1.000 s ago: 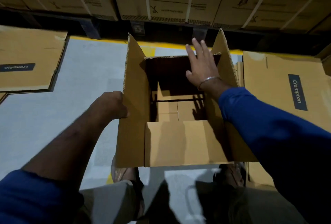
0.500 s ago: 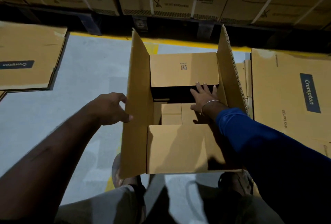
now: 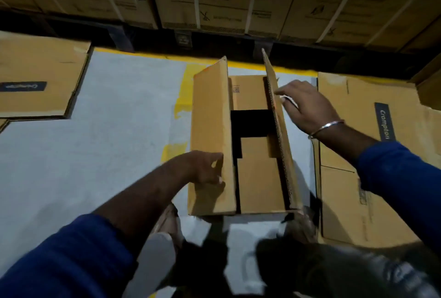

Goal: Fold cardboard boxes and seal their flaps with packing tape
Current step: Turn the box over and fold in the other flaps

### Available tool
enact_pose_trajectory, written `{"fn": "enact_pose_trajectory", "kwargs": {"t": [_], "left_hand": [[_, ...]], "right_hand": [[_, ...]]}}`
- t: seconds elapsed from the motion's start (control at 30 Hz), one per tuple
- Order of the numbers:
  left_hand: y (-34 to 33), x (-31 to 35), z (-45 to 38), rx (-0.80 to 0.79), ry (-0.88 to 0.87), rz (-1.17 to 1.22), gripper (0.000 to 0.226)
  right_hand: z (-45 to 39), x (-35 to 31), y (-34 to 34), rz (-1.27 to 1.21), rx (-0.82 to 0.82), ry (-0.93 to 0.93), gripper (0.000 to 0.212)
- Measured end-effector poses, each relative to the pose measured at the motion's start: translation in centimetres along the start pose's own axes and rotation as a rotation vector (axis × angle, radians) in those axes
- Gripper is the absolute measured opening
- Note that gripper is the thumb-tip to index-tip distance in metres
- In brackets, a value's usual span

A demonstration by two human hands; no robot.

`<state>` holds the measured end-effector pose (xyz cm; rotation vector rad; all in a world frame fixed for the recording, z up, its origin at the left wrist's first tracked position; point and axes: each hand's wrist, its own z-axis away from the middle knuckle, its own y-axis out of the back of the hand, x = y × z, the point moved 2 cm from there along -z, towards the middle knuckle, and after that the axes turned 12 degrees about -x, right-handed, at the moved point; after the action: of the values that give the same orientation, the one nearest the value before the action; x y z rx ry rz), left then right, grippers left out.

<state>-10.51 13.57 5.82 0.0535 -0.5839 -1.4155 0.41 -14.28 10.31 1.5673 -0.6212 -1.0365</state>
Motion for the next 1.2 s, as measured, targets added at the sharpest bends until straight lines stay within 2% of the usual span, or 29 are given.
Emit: {"fn": "enact_pose_trajectory", "kwargs": {"t": [0.03, 0.1, 0.17, 0.23, 0.27, 0.33, 0.4, 0.47, 0.57, 0.63, 0.73, 0.83, 0.97, 1.03, 1.1, 1.2], "left_hand": [[-0.9, -0.2, -0.8, 0.001, 0.011, -0.011, 0.087], [-3.0, -0.4, -2.0, 0.053, 0.041, 0.001, 0.085], [-5.6, -0.2, -2.3, 0.137, 0.081, -0.013, 0.082], [-8.2, 0.2, -2.0, 0.23, 0.127, -0.064, 0.091], [-9.2, 0.2, -1.9, 0.269, 0.147, -0.076, 0.098], [-10.3, 0.2, -2.3, 0.308, 0.163, -0.03, 0.106], [-10.8, 0.0, -3.0, 0.309, 0.19, 0.051, 0.109], [-11.2, -0.5, -3.8, 0.318, 0.257, 0.139, 0.122], [-11.9, -2.1, -4.8, 0.284, 0.362, 0.438, 0.152], [-12.2, -3.1, -5.5, 0.243, 0.323, 0.642, 0.166], [-12.1, -3.9, -6.2, 0.281, 0.328, 0.722, 0.176], [-12.1, -3.9, -6.9, 0.314, 0.336, 0.75, 0.18], [-11.8, -4.8, -7.5, 0.379, 0.295, 0.718, 0.175], [-10.6, -5.3, -7.4, 0.439, 0.312, 0.68, 0.168], [-8.7, -5.6, -7.0, 0.521, 0.331, 0.636, 0.147], [-6.1, -5.6, -7.0, 0.538, 0.382, 0.496, 0.104]], "right_hand": [[1.6, 0.9, 0.0, -0.067, 0.016, -0.078, 0.036], [4.8, 2.3, -0.7, -0.203, -0.073, -0.271, 0.04], [7.7, 3.6, -2.5, -0.347, -0.308, -0.52, 0.057], [10.3, 4.0, -4.8, -0.373, -0.609, -0.706, 0.087], [11.3, 3.9, -5.9, -0.356, -0.731, -0.754, 0.1], [12.8, 3.3, -8.0, -0.363, -0.841, -0.804, 0.111], [13.6, 2.3, -10.2, -0.439, -0.814, -0.846, 0.112], [13.9, 1.2, -12.4, -0.525, -0.75, -0.889, 0.107], [14.3, 0.1, -15.5, -0.616, -0.641, -0.929, 0.109], [14.6, 0.2, -16.9, -0.739, -0.566, -0.98, 0.116], [14.9, 1.1, -17.9, -0.835, -0.558, -1.027, 0.133], [15.0, 1.8, -18.4, -0.937, -0.498, -1.0, 0.127], [15.0, 1.4, -18.6, -1.067, -0.386, -0.954, 0.112], [14.5, 0.9, -18.5, -1.133, -0.336, -0.909, 0.097], [13.5, 0.2, -18.8, -1.147, -0.323, -0.86, 0.091], [11.7, -1.5, -19.4, -1.181, -0.265, -0.825, 0.105]]}}
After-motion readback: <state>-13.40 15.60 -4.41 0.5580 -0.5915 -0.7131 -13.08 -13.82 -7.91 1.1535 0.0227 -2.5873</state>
